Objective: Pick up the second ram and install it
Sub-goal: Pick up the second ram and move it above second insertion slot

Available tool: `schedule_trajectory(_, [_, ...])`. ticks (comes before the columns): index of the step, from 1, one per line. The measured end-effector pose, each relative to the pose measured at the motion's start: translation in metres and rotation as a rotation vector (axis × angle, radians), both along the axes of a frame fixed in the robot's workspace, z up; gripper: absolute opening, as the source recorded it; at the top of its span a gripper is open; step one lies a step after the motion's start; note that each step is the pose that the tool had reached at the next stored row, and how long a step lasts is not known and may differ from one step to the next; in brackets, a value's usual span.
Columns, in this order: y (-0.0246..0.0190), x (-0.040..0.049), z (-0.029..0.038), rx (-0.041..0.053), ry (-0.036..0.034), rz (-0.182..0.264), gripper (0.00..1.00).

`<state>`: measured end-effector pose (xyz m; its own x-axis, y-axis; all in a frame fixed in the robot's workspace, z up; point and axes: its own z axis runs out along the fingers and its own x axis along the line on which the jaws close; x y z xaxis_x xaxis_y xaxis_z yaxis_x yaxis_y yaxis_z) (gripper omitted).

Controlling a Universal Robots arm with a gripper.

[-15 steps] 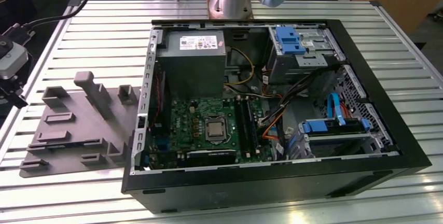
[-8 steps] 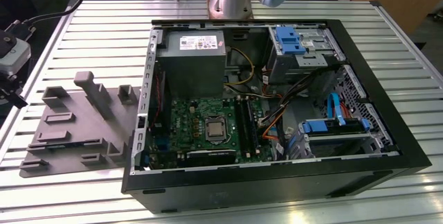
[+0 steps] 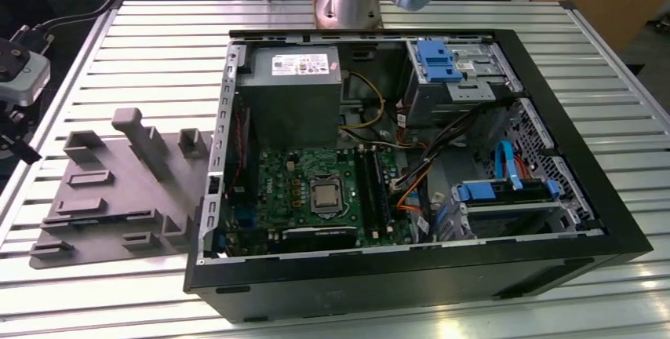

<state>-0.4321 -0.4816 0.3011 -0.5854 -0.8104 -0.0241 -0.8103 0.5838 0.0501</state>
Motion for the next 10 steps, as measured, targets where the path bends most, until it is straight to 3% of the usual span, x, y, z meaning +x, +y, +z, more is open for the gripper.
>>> schedule_trajectory(10, [0.0,0.0,0.0,0.0,0.0001,0.124,0.11])
